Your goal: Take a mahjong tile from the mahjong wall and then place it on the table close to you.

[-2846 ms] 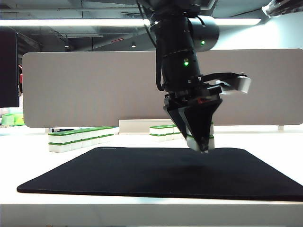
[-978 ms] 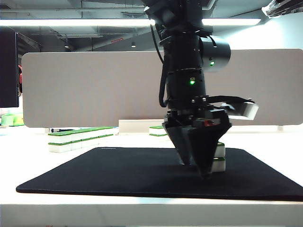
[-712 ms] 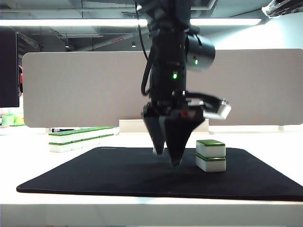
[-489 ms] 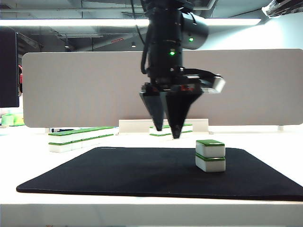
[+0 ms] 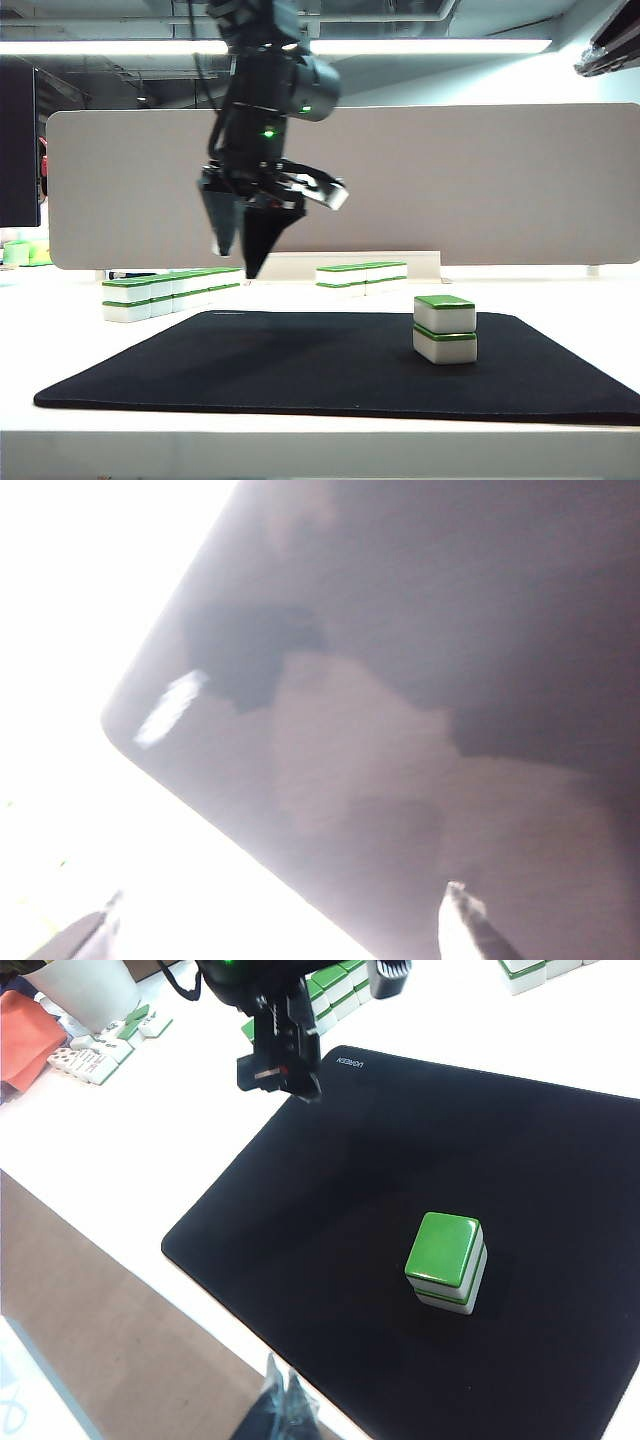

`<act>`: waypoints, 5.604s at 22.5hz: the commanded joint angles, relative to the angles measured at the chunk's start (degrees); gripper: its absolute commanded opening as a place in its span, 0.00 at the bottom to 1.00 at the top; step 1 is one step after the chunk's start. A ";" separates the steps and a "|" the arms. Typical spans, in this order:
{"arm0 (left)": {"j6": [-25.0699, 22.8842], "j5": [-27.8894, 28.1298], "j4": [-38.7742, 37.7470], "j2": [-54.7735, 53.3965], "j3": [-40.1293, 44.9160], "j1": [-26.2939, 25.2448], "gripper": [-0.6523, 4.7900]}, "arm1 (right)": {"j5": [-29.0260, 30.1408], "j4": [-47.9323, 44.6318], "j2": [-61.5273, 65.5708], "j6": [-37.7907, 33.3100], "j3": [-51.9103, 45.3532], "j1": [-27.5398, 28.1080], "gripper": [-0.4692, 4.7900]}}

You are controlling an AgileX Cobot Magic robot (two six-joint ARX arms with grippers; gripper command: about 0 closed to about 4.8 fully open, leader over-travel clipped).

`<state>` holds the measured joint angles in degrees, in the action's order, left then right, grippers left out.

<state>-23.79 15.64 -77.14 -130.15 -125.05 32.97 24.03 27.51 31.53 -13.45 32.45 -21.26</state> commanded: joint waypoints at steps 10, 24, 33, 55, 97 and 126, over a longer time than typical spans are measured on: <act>0.50 -0.07 4.09 6.71 -0.24 -14.47 0.85 | -0.11 -0.50 0.04 0.17 0.15 -0.02 0.09; 6.64 -20.92 3.61 6.40 -0.13 -24.65 0.85 | -0.09 -0.26 0.07 0.17 0.15 -0.02 0.09; 6.67 -20.44 0.31 1.68 -0.11 -24.65 0.85 | -0.09 -0.24 0.11 0.15 0.15 -0.02 0.09; 6.27 -17.81 4.39 -4.74 -0.11 -24.61 0.84 | -0.11 -0.31 0.11 0.17 0.15 0.00 0.09; 10.01 -19.58 -3.15 -3.21 -0.22 -21.86 0.38 | -0.11 -0.37 -0.09 0.20 0.15 0.00 0.09; -8.81 -23.67 -2.25 -5.05 -0.11 10.69 0.38 | -2.27 -0.94 -0.09 0.22 0.15 0.00 0.09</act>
<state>-32.38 -6.87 -79.29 -135.24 -125.03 43.31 21.85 27.51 31.48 -13.45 32.45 -21.26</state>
